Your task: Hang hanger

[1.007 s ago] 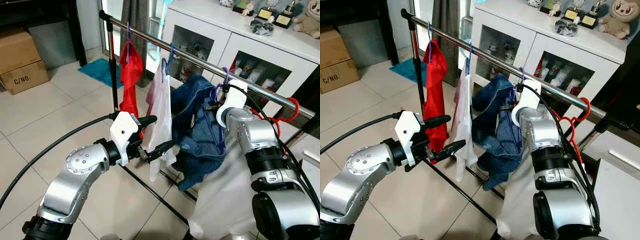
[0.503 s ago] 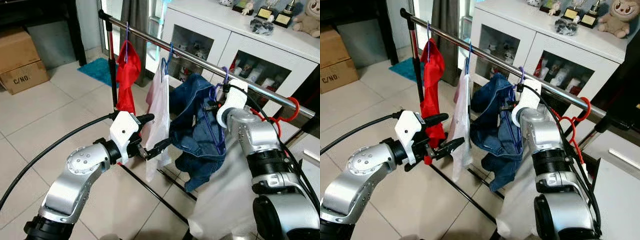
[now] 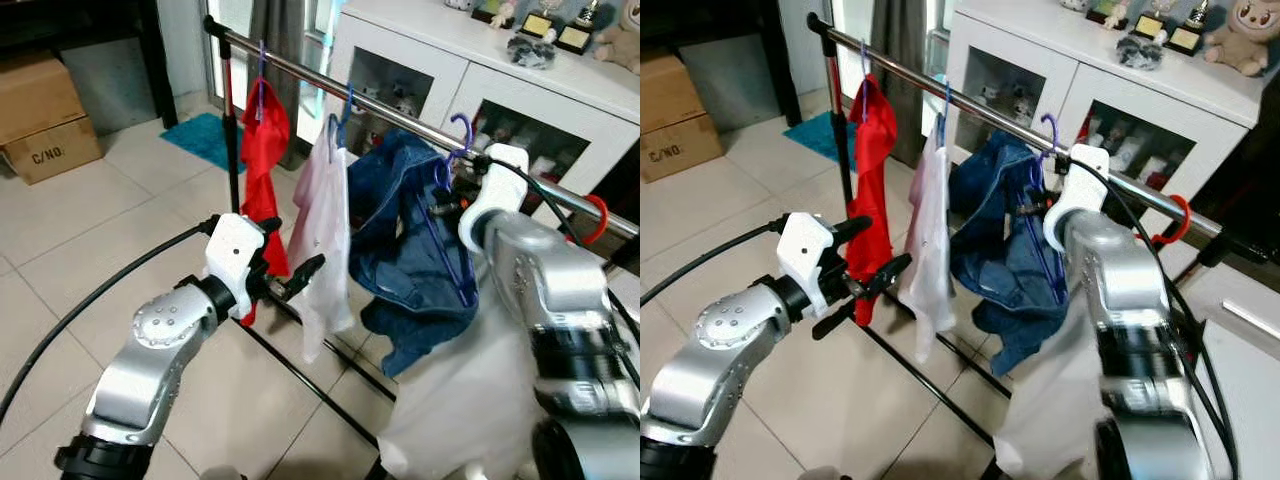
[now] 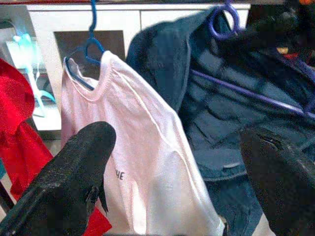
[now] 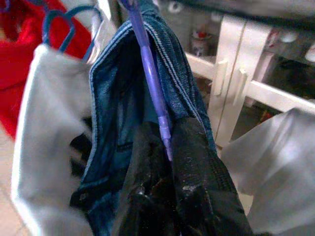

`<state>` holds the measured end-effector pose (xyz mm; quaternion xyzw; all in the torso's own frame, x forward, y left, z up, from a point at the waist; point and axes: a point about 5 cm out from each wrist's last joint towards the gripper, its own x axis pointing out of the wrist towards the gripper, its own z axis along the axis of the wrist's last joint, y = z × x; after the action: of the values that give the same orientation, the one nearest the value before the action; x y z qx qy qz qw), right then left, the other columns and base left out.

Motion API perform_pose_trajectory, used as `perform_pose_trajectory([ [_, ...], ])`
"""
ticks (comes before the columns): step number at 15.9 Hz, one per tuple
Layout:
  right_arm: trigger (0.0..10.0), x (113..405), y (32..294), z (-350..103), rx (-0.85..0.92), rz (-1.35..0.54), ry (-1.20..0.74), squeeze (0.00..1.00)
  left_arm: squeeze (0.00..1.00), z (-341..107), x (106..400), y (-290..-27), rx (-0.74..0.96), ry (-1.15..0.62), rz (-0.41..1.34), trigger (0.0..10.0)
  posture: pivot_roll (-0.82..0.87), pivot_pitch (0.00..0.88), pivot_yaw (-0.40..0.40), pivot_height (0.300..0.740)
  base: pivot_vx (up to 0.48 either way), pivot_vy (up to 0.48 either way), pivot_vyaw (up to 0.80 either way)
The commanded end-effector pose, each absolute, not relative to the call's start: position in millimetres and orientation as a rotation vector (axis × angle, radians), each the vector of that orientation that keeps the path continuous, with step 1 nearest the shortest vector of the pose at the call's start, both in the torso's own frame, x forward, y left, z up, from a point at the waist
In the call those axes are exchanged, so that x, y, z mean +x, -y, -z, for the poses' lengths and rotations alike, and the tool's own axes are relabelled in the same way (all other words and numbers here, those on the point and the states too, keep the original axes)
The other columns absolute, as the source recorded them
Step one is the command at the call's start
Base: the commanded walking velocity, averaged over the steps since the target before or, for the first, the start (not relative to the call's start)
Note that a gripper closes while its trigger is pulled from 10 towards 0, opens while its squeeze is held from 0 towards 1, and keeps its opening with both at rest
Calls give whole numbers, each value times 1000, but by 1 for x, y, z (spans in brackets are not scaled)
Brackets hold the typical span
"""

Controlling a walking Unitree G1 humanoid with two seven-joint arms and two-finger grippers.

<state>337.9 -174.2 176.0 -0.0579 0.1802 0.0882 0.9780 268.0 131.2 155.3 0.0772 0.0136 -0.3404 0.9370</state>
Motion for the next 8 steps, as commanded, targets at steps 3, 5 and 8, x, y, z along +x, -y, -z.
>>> perform_pose_trajectory([
  [3, 0, 323, 180, -167, -148, -193, -402, 0, 0, -154, 268, -124, 147, -41, 716, 10000, -19, 0, -125, 740, 0, 0, 0],
  [5, 0, 313, 184, -155, -168, -183, -439, 0, 0, -150, 267, -121, 167, -60, 730, 10000, -28, 0, -117, 740, 0, 0, 0],
  [8, 0, 291, 186, -133, -179, -185, -472, 0, 0, -129, 265, -123, 236, -136, 748, 10000, -39, 0, -106, 740, 0, 0, 0],
])
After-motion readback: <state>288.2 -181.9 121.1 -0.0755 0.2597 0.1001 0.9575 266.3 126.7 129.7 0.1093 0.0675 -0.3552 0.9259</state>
